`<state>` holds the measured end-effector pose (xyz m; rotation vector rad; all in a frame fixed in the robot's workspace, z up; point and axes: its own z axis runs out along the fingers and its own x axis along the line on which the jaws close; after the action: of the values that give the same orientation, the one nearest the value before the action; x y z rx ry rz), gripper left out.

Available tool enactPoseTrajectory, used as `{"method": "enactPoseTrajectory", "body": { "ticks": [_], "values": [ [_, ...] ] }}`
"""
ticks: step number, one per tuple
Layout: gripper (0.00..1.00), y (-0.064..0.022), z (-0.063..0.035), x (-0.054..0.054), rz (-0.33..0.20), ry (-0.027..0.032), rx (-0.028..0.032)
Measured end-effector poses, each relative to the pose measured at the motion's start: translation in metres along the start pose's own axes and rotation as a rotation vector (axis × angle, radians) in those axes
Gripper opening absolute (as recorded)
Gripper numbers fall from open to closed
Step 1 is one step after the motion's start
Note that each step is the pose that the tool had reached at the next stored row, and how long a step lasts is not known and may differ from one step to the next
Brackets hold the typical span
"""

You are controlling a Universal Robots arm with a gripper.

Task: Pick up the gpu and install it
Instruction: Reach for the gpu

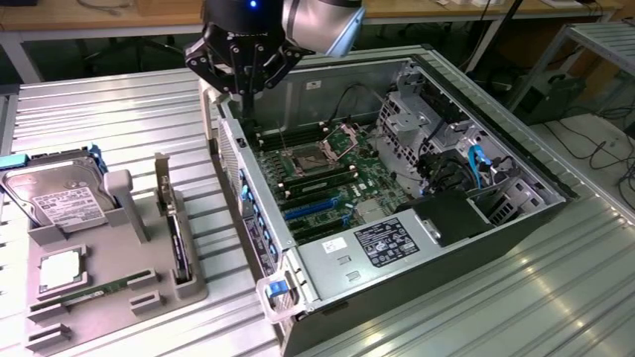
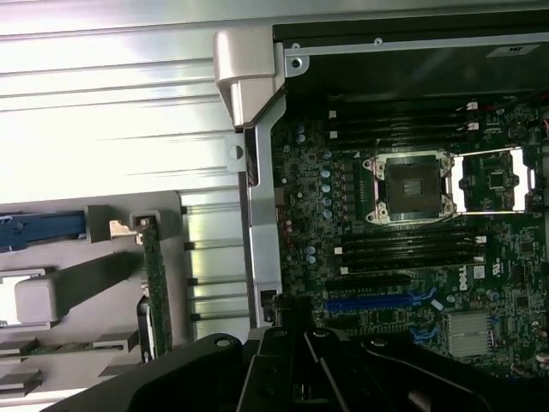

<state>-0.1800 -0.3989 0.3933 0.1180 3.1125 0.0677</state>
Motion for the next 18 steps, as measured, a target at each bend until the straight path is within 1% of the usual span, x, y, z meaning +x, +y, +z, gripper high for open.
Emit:
{"method": "enactPoseTrajectory", "body": {
  "ticks": [18],
  "values": [
    [0.11,-0.0016,-0.0006,0.021,0.0,0.0,0.0]
  ]
}}
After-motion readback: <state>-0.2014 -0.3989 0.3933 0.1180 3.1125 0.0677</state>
